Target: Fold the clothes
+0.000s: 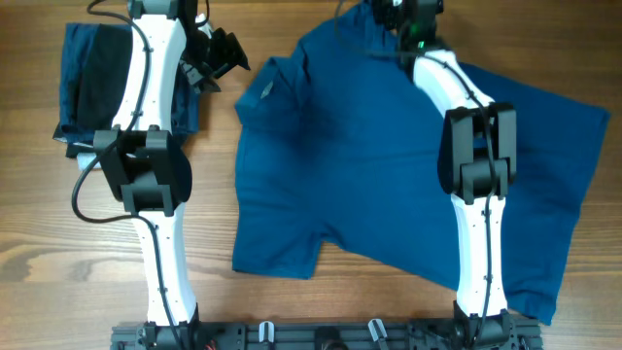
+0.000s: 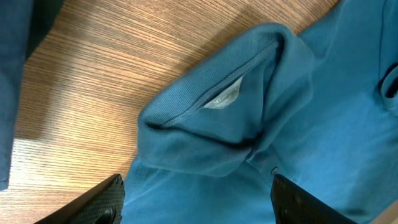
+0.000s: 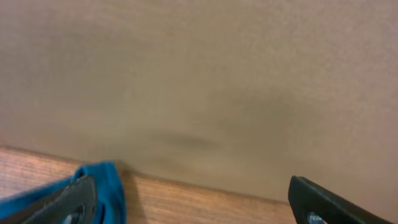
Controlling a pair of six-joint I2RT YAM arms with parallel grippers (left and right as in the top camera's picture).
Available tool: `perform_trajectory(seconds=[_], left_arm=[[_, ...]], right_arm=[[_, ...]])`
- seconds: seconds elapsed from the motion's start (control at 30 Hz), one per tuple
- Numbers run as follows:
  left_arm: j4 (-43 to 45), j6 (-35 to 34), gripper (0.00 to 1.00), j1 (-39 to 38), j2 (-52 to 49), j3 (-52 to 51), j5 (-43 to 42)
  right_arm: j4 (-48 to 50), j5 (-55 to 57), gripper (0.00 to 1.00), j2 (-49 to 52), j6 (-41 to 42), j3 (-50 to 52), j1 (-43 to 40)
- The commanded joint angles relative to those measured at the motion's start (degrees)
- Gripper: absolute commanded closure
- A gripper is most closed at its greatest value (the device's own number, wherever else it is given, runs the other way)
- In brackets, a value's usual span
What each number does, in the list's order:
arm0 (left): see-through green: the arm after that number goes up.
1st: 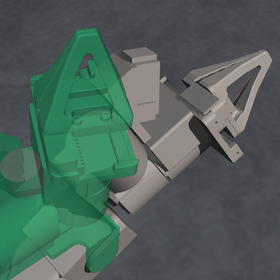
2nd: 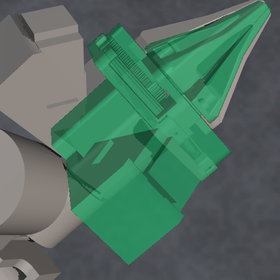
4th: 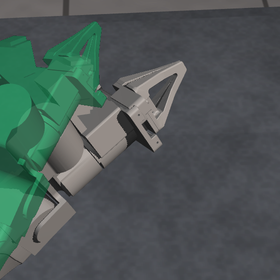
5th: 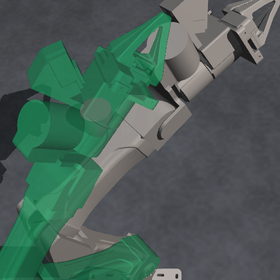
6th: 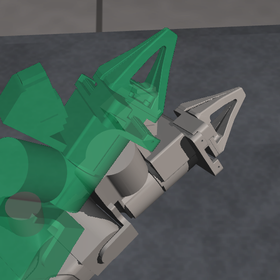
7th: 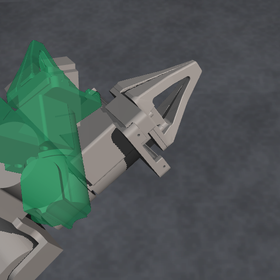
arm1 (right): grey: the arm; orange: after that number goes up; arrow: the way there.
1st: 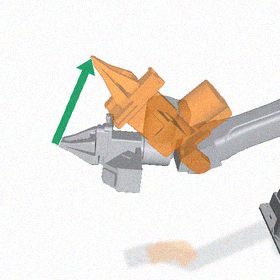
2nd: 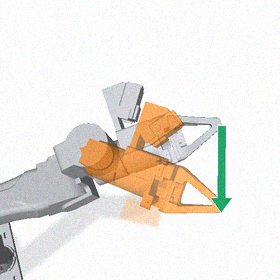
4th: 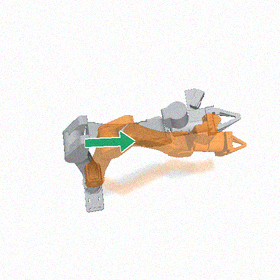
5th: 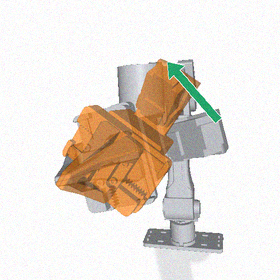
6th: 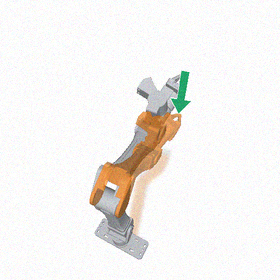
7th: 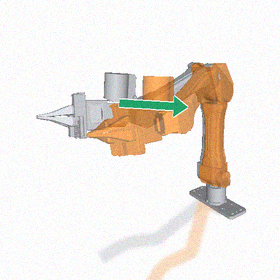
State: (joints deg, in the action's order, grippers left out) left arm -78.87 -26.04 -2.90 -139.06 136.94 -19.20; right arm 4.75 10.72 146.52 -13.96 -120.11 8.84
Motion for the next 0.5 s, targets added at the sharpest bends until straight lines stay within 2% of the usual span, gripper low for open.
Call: perform_trajectory(seconds=[0.0,0.17,0.2,0.23,0.33,0.47], left_arm=[[0.0,0.3,0.24,-0.9,1.6,0.9,0.9],[-0.1,0.3,0.18,-1.1,1.6,0.9,1.1],[-0.1,0.3,0.16,-1.1,1.6,0.9,1.0],[-0.1,0.3,0.15,-1.1,1.6,0.9,1.0],[0.0,0.3,0.12,-1.1,1.6,0.9,1.0],[0.2,0.3,0.05,-1.1,1.6,0.9,1.0]], right_arm=[[-14.8,-2.8,0.00,-4.9,4.7,-9.4,0.5],[-41.3,-11.4,0.01,-13.0,6.6,-12.1,0.5],[-44.9,-12.6,0.05,-13.5,6.6,-12.1,0.5],[-49.5,-14.6,0.15,-13.6,6.6,-12.0,0.5],[-61.0,-19.6,0.83,-13.1,6.7,-10.8,0.5],[-65.1,-21.4,0.95,-11.1,7.1,-8.9,0.6]])
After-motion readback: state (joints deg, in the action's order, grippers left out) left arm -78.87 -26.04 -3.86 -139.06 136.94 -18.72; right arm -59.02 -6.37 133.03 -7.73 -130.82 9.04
